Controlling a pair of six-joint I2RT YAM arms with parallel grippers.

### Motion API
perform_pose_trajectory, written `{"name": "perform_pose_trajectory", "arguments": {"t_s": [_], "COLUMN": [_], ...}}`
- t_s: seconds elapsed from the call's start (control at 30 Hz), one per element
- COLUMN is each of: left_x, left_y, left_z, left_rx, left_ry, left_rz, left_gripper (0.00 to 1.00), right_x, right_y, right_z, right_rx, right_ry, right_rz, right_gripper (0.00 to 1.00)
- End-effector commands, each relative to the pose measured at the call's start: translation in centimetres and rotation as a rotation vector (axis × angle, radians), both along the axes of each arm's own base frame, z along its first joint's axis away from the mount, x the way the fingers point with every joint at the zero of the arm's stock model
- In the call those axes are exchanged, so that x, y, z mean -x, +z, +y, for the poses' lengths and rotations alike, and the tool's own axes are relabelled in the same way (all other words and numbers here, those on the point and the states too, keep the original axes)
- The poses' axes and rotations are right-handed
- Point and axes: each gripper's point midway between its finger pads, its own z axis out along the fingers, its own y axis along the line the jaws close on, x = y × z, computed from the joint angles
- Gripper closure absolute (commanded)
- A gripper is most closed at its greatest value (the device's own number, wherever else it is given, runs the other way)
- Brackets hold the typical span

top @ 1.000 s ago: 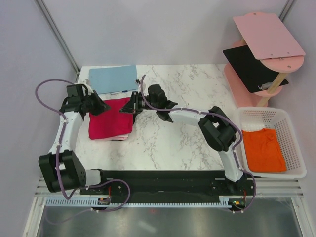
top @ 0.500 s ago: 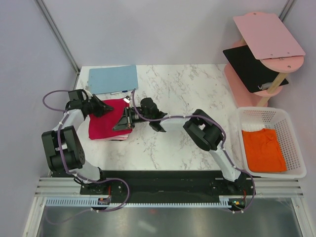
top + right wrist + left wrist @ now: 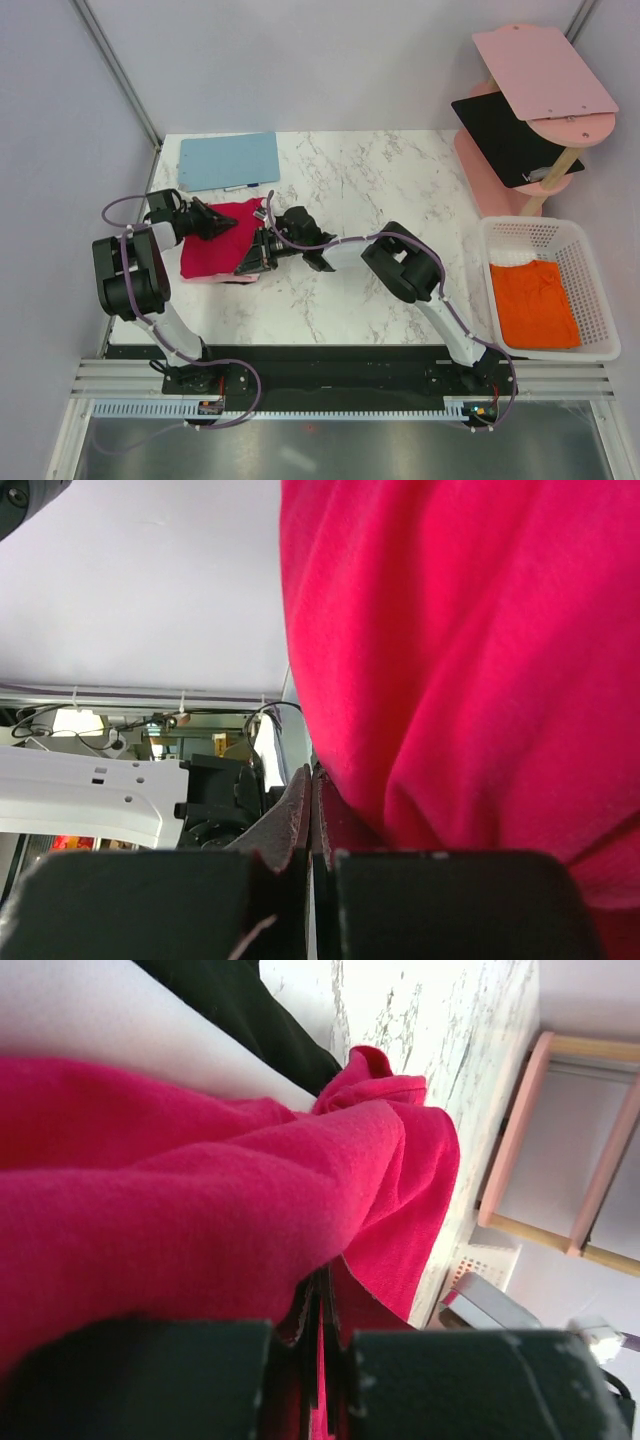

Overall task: Fold and stack the t-shirts
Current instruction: Put the neatly folded tshirt into the corner of the board with the left arm

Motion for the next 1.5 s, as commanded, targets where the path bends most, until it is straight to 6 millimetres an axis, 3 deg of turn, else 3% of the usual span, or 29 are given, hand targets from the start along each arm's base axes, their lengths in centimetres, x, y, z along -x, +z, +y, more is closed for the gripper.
{"name": "perform_pose_trajectory", "arguments": {"t_s": [0.0,0.2,0.33,0.47,0.5,0.57,0.6,0.67,0.7,0.77,0.83,0.87,0.9,0.93,1.0,1.03,1.07,1.13,1.17,1.23,1.27,1.47], "left_x": [-1.8,-2.2,-2.0,-1.7,-1.6,-1.0,-1.2,-0.8,-0.7,-0.8,-0.5,-0.8,-0.8,-0.5,-1.1,-0.6,-0.9,-0.8,-0.8,-0.6,-0.6,-0.2], "left_y": [-0.5,-1.5,-0.2,4.5,6.8,8.8,11.3,13.0,13.9,15.4,14.7,15.2,14.4,13.4,12.8,12.0,10.9,9.6,8.5,7.3,6.3,2.3], "left_z": [0.1,-0.1,-0.7,-1.6,-1.8,-2.7,-2.9,-3.8,-4.0,-5.0,-6.3,-6.8,-6.7,-9.1,-9.8,-11.4,-12.1,-13.4,-13.9,-14.9,-15.2,-15.7], "left_rx": [0.046,0.082,0.099,0.079,0.053,0.03,-0.021,-0.073,-0.108,-0.161,-0.226,-0.276,-0.334,-0.359,-0.453,-0.468,-0.485,-0.508,-0.515,-0.532,-0.538,-0.615], "left_ry": [0.005,-0.015,-0.051,-0.098,-0.113,-0.141,-0.157,-0.195,-0.19,-0.22,-0.236,-0.257,-0.241,-0.301,-0.309,-0.349,-0.366,-0.39,-0.404,-0.429,-0.442,-0.492], "left_rz": [-0.025,-0.008,-0.057,-0.179,-0.237,-0.261,-0.333,-0.346,-0.359,-0.392,-0.344,-0.359,-0.317,-0.294,-0.278,-0.254,-0.23,-0.203,-0.176,-0.153,-0.126,-0.006], "left_gripper": [0.98,0.98,0.98,0.98,0.98,0.98,0.98,0.98,0.98,0.98,0.98,0.98,0.98,0.98,0.98,0.98,0.98,0.98,0.98,0.98,0.98,0.98], "right_x": [-0.2,-0.1,-0.1,-0.6,-0.8,-1.8,-2.3,-3.8,-4.3,-6.0,-8.5,-9.5,-11.3,-12.5,-14.1,-15.5,-16.1,-17.2,-17.5,-18.1,-18.4,-19.2], "right_y": [-0.4,-2.5,-2.4,-0.6,1.1,1.4,3.2,2.9,4.7,5.7,4.5,5.3,4.6,3.4,3.1,2.1,2.2,1.6,1.7,1.3,1.5,0.8], "right_z": [0.1,-0.3,-0.4,-1.0,-1.1,-2.0,-2.5,-4.0,-4.7,-7.0,-9.9,-11.2,-12.8,-15.3,-18.2,-20.9,-22.1,-25.1,-26.0,-28.1,-28.8,-31.9], "right_rx": [0.003,0.058,0.052,0.02,-0.001,0.022,0.008,0.069,0.061,0.098,0.208,0.242,0.319,0.421,0.521,0.625,0.66,0.745,0.762,0.8,0.808,0.845], "right_ry": [0.018,0.019,0.02,-0.018,-0.029,-0.073,-0.093,-0.15,-0.175,-0.233,-0.315,-0.357,-0.419,-0.461,-0.518,-0.566,-0.586,-0.628,-0.646,-0.675,-0.692,-0.75], "right_rz": [0.001,0.026,0.02,-0.03,-0.063,-0.12,-0.164,-0.211,-0.243,-0.267,-0.307,-0.343,-0.421,-0.409,-0.451,-0.475,-0.494,-0.506,-0.508,-0.501,-0.501,-0.464], "right_gripper": [1.0,1.0,1.0,1.0,1.0,1.0,1.0,1.0,1.0,1.0,1.0,1.0,0.99,0.99,0.95,0.91,0.8,0.69,0.57,0.44,0.31,0.03]}}
